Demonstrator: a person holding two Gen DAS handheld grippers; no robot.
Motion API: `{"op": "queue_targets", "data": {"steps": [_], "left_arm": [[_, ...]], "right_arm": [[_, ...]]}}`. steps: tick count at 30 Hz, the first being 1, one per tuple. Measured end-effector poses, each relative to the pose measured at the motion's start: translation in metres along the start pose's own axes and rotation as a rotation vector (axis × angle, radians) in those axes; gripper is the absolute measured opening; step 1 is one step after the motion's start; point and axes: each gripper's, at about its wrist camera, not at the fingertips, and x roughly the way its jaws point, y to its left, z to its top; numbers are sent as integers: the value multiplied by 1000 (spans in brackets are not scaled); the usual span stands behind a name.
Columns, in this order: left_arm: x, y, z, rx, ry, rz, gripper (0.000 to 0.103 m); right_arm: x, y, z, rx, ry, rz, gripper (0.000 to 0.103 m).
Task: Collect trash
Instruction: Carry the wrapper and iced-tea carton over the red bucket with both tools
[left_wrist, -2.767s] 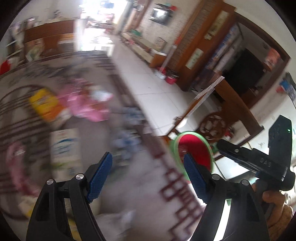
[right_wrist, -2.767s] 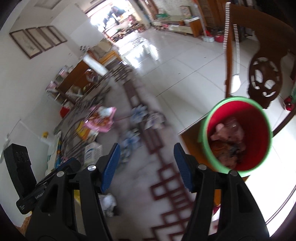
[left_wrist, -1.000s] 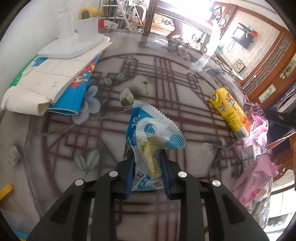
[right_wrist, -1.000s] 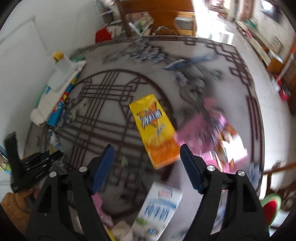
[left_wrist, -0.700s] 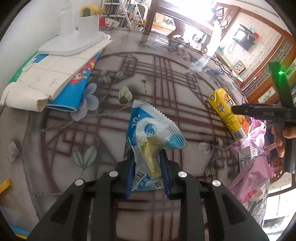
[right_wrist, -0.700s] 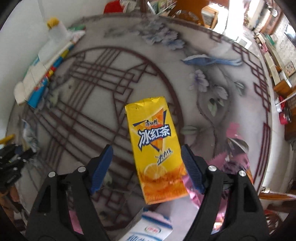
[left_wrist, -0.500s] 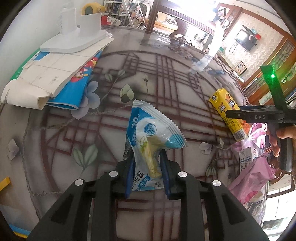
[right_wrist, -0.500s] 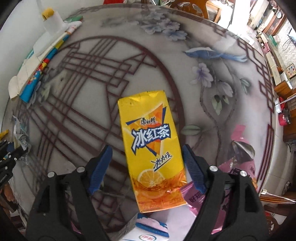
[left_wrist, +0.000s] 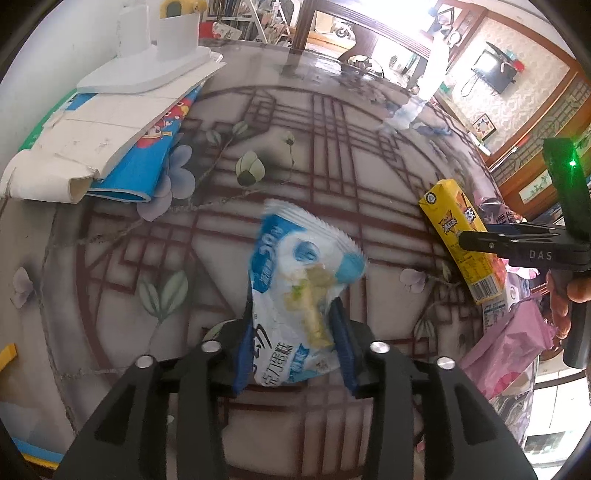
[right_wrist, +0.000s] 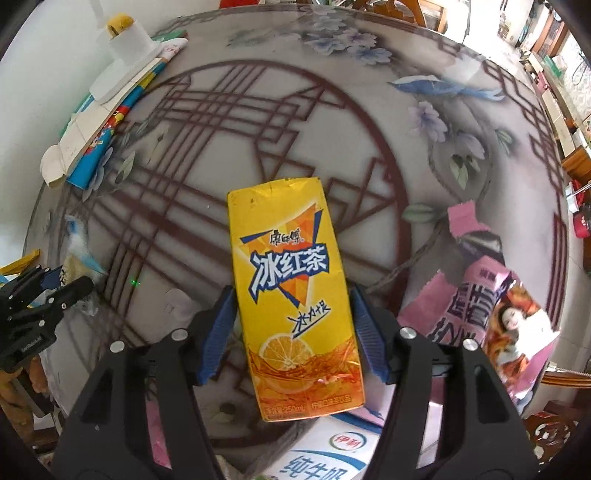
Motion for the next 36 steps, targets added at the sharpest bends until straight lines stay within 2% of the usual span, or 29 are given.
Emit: {"op": "queue_targets", "data": {"steps": [3, 7, 9, 10, 11, 14, 22, 27, 36], "left_arm": [[-1, -1, 1, 11, -15, 6, 56], [2, 0, 3, 3, -14, 5, 58], [4, 0, 2, 8, -5, 7, 51], [5, 0, 1, 11, -2, 8, 45], [6, -1, 0, 16, 6, 5, 34], [2, -4, -1, 25, -11, 1, 22], [-21, -14, 2, 31, -75, -21, 19], [-42, -31, 5, 62, -117, -61, 19], [-76, -74, -3, 145, -178, -143, 19]], "right_arm": [[1, -1, -1, 14, -5, 2, 72], [3, -2, -3, 24, 3, 3, 72], [3, 0, -4, 15, 2, 1, 62], [1, 1, -5, 12, -3, -2, 62], [-1, 2, -6, 12, -11, -1, 62], [-15, 6, -8, 16, -66, 1, 61], [-92, 18, -26, 47, -287, 10, 61], [-135, 13, -51, 120, -378, 19, 61], [-166, 2, -110, 238, -426, 1, 61]]}}
